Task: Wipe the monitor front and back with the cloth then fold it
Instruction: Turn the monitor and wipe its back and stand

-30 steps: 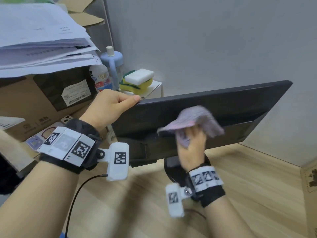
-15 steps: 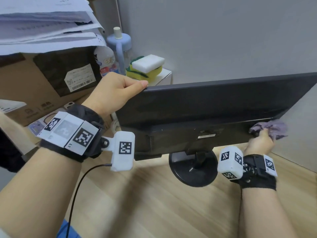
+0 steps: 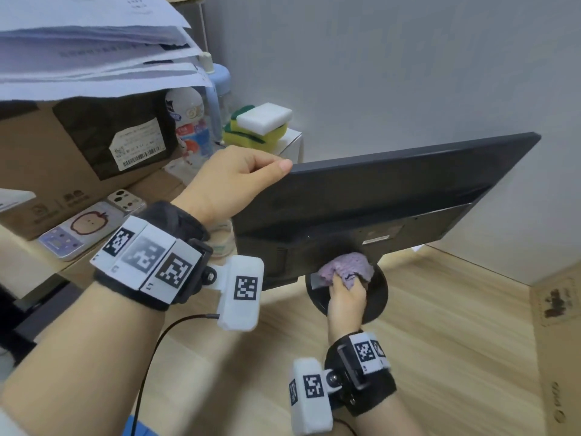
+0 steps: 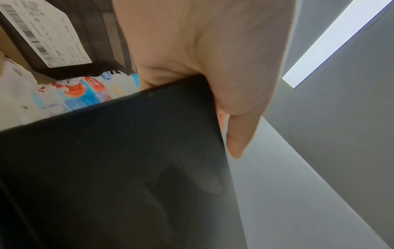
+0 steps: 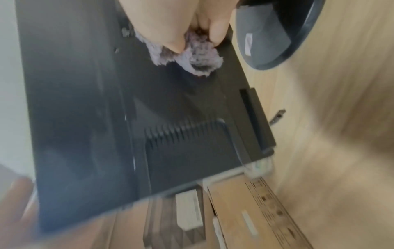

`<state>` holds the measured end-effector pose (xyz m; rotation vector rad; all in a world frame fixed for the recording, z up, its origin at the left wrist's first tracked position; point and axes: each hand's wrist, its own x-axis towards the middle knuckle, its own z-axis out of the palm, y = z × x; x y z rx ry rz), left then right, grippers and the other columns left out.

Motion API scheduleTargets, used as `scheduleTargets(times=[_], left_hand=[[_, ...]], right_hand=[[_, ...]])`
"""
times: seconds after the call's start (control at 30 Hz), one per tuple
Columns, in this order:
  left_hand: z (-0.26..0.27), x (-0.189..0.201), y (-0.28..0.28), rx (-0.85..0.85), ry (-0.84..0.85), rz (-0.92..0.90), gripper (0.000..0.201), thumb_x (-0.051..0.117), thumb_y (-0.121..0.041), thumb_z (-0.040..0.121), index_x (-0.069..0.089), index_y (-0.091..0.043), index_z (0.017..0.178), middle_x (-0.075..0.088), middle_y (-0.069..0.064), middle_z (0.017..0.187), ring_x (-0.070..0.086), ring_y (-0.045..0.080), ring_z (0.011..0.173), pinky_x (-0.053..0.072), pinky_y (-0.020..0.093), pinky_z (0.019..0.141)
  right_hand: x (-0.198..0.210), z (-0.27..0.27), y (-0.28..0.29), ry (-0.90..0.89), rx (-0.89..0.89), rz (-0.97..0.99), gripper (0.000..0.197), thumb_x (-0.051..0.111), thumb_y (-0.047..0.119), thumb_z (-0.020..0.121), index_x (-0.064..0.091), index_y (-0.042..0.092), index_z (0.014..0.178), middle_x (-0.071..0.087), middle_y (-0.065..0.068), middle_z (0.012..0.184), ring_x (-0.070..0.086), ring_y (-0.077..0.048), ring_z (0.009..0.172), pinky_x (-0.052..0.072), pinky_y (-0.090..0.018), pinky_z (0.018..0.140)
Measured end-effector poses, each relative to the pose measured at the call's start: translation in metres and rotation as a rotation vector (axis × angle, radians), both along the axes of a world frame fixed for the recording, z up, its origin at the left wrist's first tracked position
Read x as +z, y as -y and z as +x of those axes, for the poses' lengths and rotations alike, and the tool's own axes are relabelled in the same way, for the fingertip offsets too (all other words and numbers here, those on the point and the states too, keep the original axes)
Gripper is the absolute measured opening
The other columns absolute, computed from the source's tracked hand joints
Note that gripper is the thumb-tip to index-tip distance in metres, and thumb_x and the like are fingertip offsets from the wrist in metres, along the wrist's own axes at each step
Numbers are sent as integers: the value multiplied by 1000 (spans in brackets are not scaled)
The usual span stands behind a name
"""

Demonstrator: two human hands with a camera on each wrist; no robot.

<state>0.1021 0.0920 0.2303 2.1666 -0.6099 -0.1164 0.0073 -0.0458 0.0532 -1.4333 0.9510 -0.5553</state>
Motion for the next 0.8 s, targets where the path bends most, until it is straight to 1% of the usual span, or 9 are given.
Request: scheduleTargets(times=[0.13,0.23,0.33,0.43,0.53,0.6,0.67,0.73,0.8], left_hand=[[-8,10,-6,-167,23,150,32,48,-38,91,60,-25,118,62,-9,111,54,8,99,37,20,81],[-17,21,-7,-252,115,376,37,40,-41,93,53,-27,126,58,-10,110,49,7,96,33,23,79],[-29,32,-5,-436,88,469,48,45,-41,92,34,-40,139,55,-11,132,53,9,106,35,23,89],[-38,39,0,-603,55,498,68,52,-35,90,9,-55,139,46,-14,142,52,6,91,32,23,91],[-42,42,9,-664,149,498,70,52,-26,91,11,-57,138,49,-11,139,51,14,109,34,23,92],[-48,42,16,-707,153,496,67,50,-22,92,16,-56,138,57,-12,125,51,15,110,36,23,91],[-58,44,24,-746,190,510,65,47,-19,92,18,-56,137,48,-7,141,48,18,124,38,32,101],[-67,45,35,-771,212,524,65,46,-16,91,21,-55,137,34,1,152,41,21,132,36,38,105],[-76,45,46,-799,183,531,63,46,-15,90,25,-52,137,20,6,157,38,22,136,36,38,105]], right_hand=[[3,-15,-20,-25,196,-62,19,48,-3,88,63,-2,77,60,-11,78,54,-22,80,39,-27,74],[16,-24,-22,12,262,-2,24,51,-2,86,58,4,64,57,-10,72,51,-20,76,42,-34,74],[37,-35,-18,106,214,81,36,45,-6,87,59,11,59,60,-5,60,58,-15,63,46,-27,66],[53,-49,-12,278,150,210,44,38,-5,90,61,11,56,62,0,50,61,-12,52,48,-22,56],[70,-62,-9,355,175,186,36,36,-1,92,63,10,71,69,7,58,65,-6,61,52,-22,63],[81,-66,-7,357,186,122,28,42,11,94,66,16,79,72,4,74,68,-11,80,51,-29,79],[87,-69,-7,362,204,28,24,55,43,86,68,24,88,70,1,98,63,-17,104,45,-34,95],[88,-75,-9,334,257,-78,58,53,76,66,66,31,100,66,-1,114,57,-19,115,41,-39,104],[94,-85,-12,300,293,-204,86,45,85,62,60,16,111,64,-15,112,58,-27,110,42,-48,101]])
